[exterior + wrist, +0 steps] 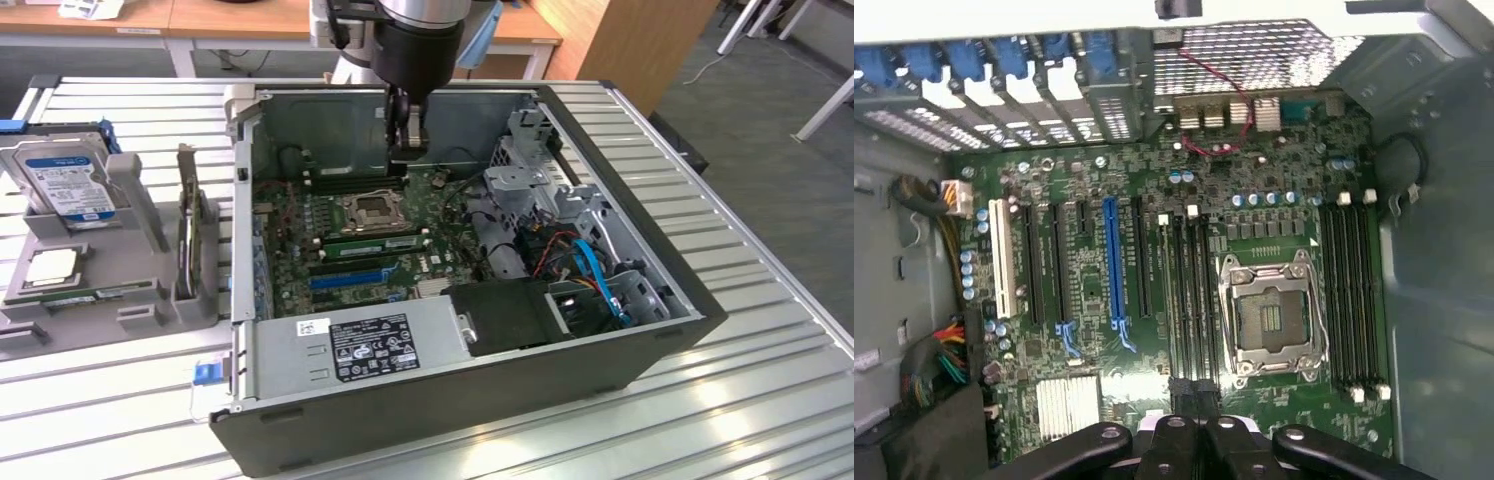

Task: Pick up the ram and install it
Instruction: 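Press down the ram until it locks into place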

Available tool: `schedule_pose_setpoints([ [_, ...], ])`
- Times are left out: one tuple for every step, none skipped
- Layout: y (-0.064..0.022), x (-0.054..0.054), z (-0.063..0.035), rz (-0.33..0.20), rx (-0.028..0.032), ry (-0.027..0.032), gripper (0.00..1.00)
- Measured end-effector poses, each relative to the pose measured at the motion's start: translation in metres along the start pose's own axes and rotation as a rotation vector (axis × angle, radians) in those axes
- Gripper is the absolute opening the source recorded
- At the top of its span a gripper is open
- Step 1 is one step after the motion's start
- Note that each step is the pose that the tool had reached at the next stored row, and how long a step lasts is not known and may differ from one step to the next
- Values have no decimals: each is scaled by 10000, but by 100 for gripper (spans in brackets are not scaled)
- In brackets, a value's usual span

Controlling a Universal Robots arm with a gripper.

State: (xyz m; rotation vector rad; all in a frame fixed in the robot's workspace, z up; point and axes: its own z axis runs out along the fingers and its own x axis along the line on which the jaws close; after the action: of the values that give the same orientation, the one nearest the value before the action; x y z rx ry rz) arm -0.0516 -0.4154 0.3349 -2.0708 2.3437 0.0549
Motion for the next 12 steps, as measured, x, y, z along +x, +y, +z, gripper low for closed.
schedule_pose_setpoints([
  [0,0,0,155,5,-3,10],
  [0,0,0,317,10,-5,10],
  [0,0,0,470,15,-7,10],
  [0,0,0,623,20,-10,10],
  [0,0,0,777,25,-13,10],
  [0,0,0,935,31,-16,10],
  [0,0,0,1099,37,-19,10],
  [0,0,0,1259,42,-22,10],
  [0,0,0,1429,48,-25,10],
  [0,0,0,1579,53,-27,10],
  [0,0,0,1727,58,-29,10],
  [0,0,0,1881,63,-32,10],
])
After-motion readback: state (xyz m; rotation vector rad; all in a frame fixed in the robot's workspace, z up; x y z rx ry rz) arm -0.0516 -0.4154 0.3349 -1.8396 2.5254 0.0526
